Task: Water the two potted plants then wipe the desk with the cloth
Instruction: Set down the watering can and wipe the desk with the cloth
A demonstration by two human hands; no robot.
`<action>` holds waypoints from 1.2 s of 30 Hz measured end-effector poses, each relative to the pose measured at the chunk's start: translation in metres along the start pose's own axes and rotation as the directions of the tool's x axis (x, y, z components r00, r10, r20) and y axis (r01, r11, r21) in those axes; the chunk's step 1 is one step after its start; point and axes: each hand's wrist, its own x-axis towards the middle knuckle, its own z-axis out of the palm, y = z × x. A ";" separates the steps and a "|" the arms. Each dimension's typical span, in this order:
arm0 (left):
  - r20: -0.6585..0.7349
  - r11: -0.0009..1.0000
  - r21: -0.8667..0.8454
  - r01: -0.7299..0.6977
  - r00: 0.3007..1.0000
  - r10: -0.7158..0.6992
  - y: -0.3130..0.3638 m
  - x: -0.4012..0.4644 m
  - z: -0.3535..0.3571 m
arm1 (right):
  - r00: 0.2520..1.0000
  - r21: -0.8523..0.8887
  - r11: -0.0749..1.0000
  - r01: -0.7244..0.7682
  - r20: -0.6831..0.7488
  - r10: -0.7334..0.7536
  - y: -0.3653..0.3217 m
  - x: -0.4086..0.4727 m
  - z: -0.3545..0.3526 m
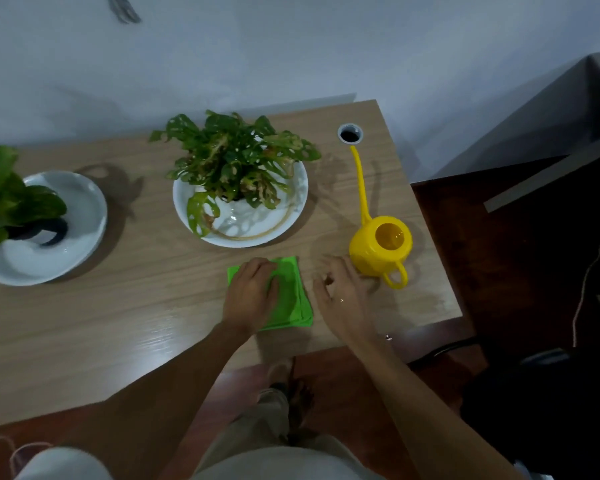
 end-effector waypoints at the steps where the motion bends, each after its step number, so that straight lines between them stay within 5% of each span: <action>1: -0.019 0.999 0.010 0.043 0.999 -0.043 -0.007 -0.003 -0.008 | 0.994 0.004 1.000 -0.016 0.112 0.015 -0.004 0.006 0.010; 6: 0.007 0.959 0.063 0.277 0.960 -0.278 -0.035 -0.009 -0.026 | 0.876 -0.221 0.974 -0.043 0.461 0.143 -0.015 0.047 0.041; 12: 0.168 0.923 0.130 0.363 0.909 -0.382 -0.042 0.002 -0.035 | 0.818 -0.427 0.904 -0.019 0.514 0.259 -0.022 0.078 0.052; 16: 0.226 0.874 0.125 0.470 0.844 -0.487 -0.035 0.009 -0.035 | 0.813 -0.245 0.964 -0.106 0.536 0.225 -0.030 0.075 0.047; 21: 0.207 0.754 -0.199 0.626 0.779 -0.592 -0.030 -0.001 -0.051 | 0.767 -0.003 0.982 -0.187 0.624 0.148 -0.042 0.051 0.031; 27: 0.452 0.184 -0.727 0.662 0.662 -0.598 -0.036 -0.038 -0.092 | 0.815 0.199 0.943 -0.269 0.568 0.113 -0.063 0.036 0.026; 29: 0.456 0.105 -0.774 0.624 0.665 -0.591 -0.042 -0.048 -0.105 | 0.822 0.232 0.930 -0.284 0.558 0.112 -0.076 0.034 0.030; 33: 0.403 0.091 -0.807 0.584 0.655 -0.639 -0.053 -0.060 -0.133 | 0.808 0.336 0.879 -0.340 0.583 0.089 -0.103 0.031 0.057; 36: 0.331 0.195 -0.775 0.601 0.649 -0.685 -0.067 -0.064 -0.151 | 0.803 0.333 0.885 -0.325 0.591 0.073 -0.116 0.030 0.089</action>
